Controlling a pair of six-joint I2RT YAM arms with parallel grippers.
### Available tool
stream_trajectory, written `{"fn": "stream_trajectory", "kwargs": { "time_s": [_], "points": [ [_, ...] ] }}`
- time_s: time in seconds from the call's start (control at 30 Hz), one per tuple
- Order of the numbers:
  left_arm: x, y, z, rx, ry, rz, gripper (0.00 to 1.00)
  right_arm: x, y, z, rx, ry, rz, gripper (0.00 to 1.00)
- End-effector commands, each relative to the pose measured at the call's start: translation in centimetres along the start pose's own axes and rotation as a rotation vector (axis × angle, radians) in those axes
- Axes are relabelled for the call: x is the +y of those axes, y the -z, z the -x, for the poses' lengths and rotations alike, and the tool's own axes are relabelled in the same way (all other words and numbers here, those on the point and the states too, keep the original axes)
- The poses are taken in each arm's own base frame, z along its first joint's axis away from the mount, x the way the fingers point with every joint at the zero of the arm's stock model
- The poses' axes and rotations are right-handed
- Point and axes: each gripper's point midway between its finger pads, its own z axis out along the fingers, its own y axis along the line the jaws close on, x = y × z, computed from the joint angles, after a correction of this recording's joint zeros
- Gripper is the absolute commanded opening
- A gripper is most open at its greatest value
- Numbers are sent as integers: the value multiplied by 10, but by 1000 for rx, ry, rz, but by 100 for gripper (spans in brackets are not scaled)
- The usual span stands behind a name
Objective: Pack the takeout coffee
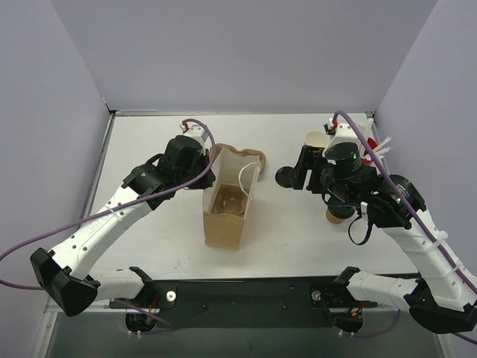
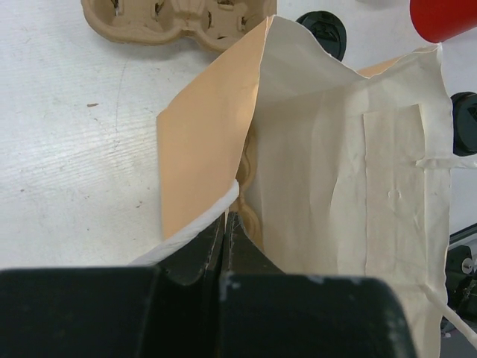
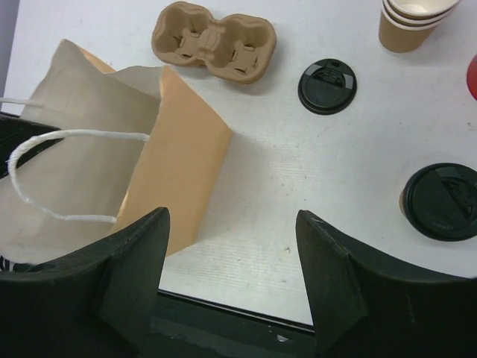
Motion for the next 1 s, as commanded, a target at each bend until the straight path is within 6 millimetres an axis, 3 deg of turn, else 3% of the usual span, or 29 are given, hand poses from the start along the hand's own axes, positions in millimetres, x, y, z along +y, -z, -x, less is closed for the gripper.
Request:
{"fn": "stream_trajectory", "kwargs": {
  "time_s": [0.0,0.33,0.5,0.7,0.97],
  "points": [
    [-5,23,28,-85,8,-51,0,-36,-3,-13,32,-15,-165,65],
    [7,26,25,-96,66,-47,0,-116,-46,-60,224,-135,-442,70],
    [7,29,25,-96,79,-55,0,-156,-62,-84,281,-241,-526,77],
    [2,33,23,-89,91,-89,0,-190,-71,-96,301,-323,-589,80],
    [-8,34,27,-92,122,-136,0,-215,-81,-117,351,-357,-640,82]
  ]
}}
